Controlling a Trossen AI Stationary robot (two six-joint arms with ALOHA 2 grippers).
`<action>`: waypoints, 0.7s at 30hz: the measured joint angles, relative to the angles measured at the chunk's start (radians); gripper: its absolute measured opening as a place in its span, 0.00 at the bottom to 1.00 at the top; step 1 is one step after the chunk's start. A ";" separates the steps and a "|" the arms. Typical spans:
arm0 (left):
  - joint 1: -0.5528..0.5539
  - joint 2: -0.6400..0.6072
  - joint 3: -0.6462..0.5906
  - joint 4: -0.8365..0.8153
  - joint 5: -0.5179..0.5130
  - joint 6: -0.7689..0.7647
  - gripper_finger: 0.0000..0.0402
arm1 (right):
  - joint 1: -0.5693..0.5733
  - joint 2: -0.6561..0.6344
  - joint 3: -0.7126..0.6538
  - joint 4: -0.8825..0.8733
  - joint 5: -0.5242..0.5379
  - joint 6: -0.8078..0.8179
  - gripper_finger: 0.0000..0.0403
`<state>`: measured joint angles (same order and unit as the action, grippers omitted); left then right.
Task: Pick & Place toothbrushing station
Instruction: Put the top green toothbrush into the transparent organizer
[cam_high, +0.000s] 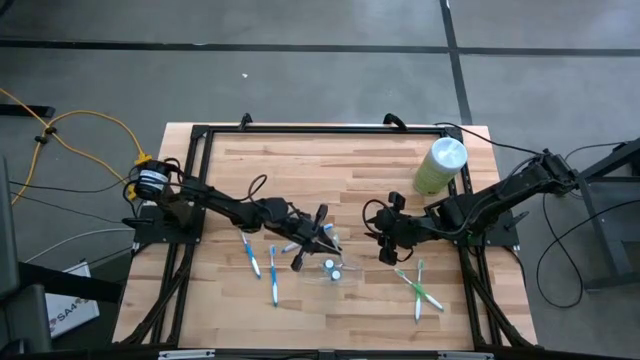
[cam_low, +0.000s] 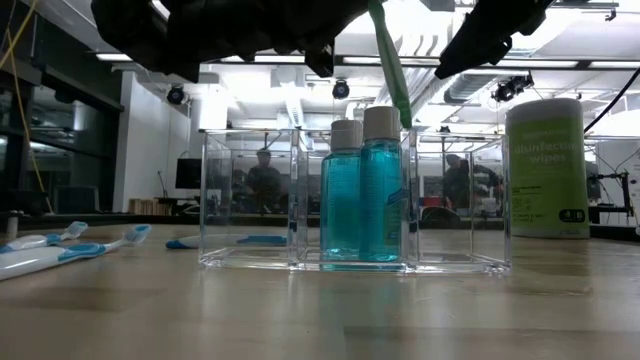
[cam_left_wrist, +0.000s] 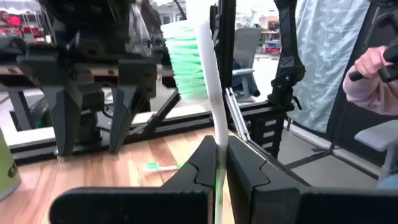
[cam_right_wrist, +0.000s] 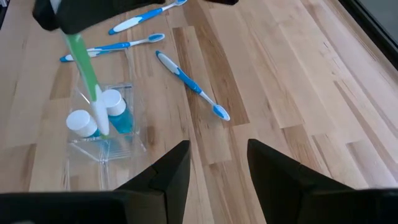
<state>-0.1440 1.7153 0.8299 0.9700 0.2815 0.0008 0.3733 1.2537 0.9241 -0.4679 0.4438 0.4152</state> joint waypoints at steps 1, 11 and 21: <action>0.000 0.000 0.000 -0.009 0.000 -0.001 0.01 | 0.000 0.000 0.000 0.000 0.001 0.000 0.38; 0.000 0.000 0.000 -0.028 0.011 0.007 0.01 | 0.000 0.000 0.000 0.000 0.002 0.000 0.38; 0.000 0.085 0.088 -0.024 0.086 0.025 0.01 | 0.000 0.000 0.000 0.004 0.003 0.003 0.38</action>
<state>-0.1440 1.8004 0.9181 0.9461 0.3671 0.0261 0.3733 1.2541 0.9245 -0.4635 0.4465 0.4182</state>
